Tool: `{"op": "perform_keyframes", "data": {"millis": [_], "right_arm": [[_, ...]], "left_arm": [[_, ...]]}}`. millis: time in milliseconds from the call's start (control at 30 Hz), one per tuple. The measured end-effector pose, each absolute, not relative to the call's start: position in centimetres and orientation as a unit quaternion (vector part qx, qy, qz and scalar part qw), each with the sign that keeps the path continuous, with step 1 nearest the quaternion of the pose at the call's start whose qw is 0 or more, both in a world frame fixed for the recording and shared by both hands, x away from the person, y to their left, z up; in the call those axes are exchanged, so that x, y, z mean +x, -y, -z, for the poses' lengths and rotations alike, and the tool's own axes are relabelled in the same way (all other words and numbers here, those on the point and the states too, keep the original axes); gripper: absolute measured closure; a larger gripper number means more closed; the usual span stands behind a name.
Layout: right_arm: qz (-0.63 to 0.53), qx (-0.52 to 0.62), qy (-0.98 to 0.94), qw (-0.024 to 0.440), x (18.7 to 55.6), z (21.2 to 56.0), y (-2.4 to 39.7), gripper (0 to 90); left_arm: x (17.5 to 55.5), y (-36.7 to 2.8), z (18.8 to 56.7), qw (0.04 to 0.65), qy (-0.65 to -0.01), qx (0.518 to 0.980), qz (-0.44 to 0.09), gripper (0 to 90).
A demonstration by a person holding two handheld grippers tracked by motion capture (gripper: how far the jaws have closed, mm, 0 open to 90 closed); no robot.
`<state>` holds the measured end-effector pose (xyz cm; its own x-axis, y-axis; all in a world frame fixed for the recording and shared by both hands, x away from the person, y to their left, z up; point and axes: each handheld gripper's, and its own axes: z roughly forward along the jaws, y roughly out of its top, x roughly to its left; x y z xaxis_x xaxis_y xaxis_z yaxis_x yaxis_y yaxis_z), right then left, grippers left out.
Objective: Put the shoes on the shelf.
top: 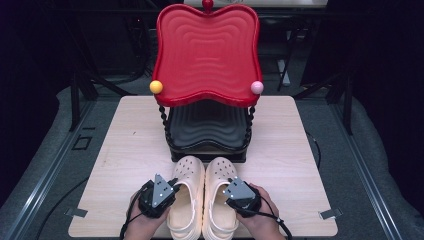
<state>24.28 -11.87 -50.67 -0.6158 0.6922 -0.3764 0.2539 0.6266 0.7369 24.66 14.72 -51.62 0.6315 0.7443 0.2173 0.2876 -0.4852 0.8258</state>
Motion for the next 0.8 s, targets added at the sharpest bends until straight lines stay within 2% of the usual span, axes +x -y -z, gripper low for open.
{"op": "perform_keyframes", "data": {"millis": [367,800], "right_arm": [[-0.355,0.264,-0.824,0.353,22.8,47.9,12.9,82.7],[-0.385,0.269,-0.802,0.370,22.7,44.6,13.2,82.4]], "left_arm": [[23.5,-15.2,48.5,0.421,-0.310,0.801,-0.291,79.6],[23.6,-15.3,44.9,0.435,-0.302,0.788,-0.314,79.8]]}}
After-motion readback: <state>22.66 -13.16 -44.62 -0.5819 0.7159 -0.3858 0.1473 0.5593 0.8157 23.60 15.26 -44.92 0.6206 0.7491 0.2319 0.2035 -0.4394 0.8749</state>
